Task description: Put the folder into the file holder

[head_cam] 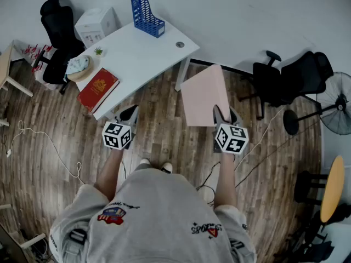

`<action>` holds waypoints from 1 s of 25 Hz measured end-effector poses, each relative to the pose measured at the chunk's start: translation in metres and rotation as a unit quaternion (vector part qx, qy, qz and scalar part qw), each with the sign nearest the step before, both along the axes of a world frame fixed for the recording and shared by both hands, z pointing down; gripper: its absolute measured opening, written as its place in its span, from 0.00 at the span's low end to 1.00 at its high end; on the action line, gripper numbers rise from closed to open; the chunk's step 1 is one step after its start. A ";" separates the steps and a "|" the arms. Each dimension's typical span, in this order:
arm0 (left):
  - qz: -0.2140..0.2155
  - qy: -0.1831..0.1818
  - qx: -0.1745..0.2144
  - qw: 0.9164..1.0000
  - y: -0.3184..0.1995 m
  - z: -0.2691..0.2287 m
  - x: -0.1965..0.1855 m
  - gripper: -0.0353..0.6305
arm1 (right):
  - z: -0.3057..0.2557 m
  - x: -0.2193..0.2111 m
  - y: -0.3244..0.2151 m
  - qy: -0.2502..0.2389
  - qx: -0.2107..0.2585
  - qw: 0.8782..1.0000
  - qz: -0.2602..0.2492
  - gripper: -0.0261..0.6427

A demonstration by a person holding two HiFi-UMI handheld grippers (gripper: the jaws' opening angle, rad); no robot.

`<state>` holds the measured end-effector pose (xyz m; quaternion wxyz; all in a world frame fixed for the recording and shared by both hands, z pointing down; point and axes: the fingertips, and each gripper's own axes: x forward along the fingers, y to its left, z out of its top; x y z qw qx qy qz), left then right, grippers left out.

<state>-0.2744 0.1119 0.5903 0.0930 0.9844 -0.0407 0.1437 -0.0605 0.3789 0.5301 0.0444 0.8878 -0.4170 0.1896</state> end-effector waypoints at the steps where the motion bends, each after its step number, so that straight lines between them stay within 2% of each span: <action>1: 0.000 -0.001 -0.001 1.000 0.003 0.001 0.001 0.06 | -0.001 0.001 0.002 0.000 0.003 1.000 -0.001 0.32; 7: 0.005 -0.006 0.000 1.000 0.020 0.004 0.012 0.07 | -0.007 0.006 0.017 0.005 0.026 1.000 -0.007 0.33; 15: 0.019 -0.006 0.002 1.000 0.048 0.003 0.027 0.06 | -0.002 0.014 0.053 -0.002 0.023 1.000 0.006 0.33; 25: 0.017 -0.017 0.000 1.000 0.057 0.010 0.019 0.07 | 0.010 0.013 0.069 -0.029 0.038 0.999 0.021 0.33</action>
